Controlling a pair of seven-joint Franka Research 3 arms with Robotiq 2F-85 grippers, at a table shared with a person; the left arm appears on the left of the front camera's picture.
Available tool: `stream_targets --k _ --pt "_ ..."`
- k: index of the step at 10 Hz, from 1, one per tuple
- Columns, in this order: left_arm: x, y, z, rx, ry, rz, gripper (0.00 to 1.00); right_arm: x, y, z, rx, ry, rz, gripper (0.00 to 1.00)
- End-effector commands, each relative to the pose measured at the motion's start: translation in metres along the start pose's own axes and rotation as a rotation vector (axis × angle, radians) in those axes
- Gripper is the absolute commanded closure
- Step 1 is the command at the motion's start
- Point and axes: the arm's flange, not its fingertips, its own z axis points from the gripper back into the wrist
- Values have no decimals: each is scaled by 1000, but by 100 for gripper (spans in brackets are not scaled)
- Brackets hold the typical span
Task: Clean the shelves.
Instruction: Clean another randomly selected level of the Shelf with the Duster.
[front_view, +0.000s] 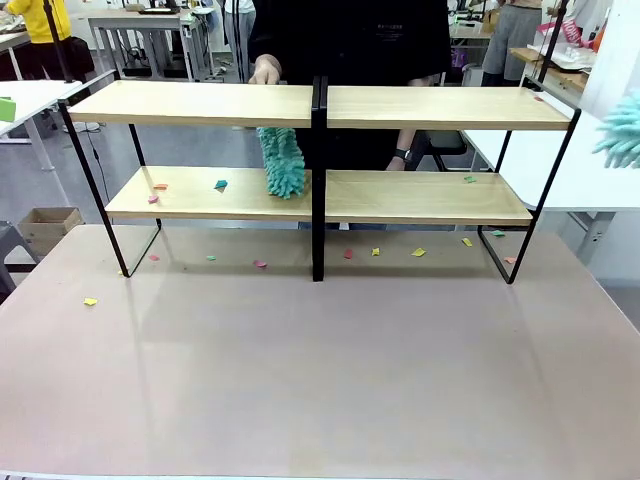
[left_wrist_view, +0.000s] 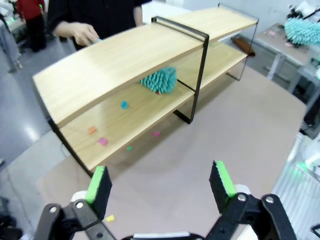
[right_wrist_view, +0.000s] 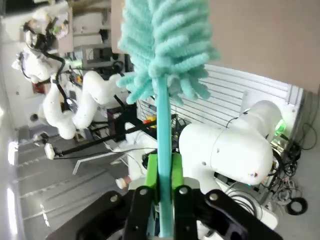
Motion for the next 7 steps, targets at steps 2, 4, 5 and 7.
stream_targets --k 2,4,5,7 --pt "0 -1 0 9 7 3 0 -40 64 -47 -284 300 197 88" --pt "0 -1 0 9 7 3 0 -6 46 -53 -131 168 135 88" --pt "0 -1 0 9 7 3 0 0 53 -58 -266 168 98 88" --pt "0 -1 0 9 7 3 0 33 83 -109 -341 221 208 88"
